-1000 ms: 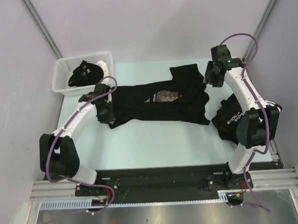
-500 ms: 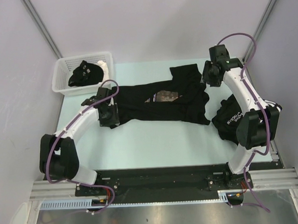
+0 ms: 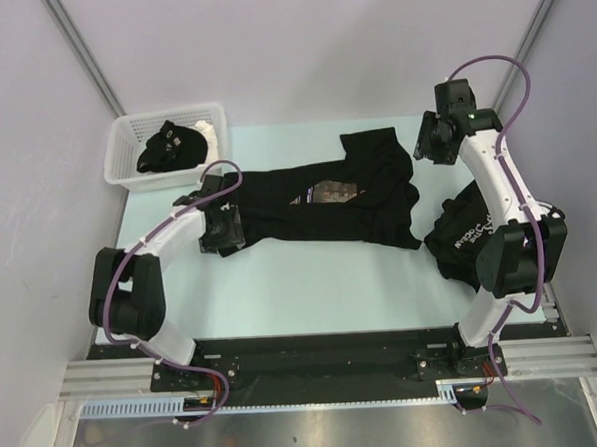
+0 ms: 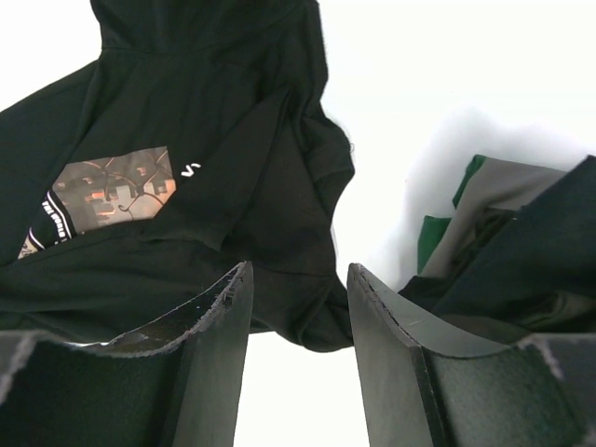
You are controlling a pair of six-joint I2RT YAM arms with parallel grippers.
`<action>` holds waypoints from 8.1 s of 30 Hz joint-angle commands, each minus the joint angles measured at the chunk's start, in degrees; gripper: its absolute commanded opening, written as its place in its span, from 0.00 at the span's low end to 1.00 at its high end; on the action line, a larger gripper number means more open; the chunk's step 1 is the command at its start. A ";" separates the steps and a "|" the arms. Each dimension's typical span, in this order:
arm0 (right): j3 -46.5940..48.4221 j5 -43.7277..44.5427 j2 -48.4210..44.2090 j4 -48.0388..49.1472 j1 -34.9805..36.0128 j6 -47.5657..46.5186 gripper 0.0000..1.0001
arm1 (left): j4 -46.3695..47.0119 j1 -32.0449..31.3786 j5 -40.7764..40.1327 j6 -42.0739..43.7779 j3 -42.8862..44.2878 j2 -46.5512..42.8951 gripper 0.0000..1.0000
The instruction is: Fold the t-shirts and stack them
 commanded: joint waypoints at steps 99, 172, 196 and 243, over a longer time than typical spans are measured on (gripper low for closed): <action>-6.99 -5.05 -7.74 2.00 -5.34 -0.86 0.52 | -8.63 1.91 -21.61 8.77 2.17 4.93 0.34; -23.16 -10.59 9.48 11.14 6.88 0.89 0.32 | -15.49 1.47 -11.59 5.77 9.29 -4.74 0.39; -16.22 -4.52 9.04 8.33 5.38 -2.71 0.00 | -15.75 1.38 -11.06 5.77 9.38 -4.04 0.39; 0.39 -2.77 17.57 5.60 3.62 -4.64 0.46 | -16.37 1.38 -11.68 6.39 7.80 -5.35 0.40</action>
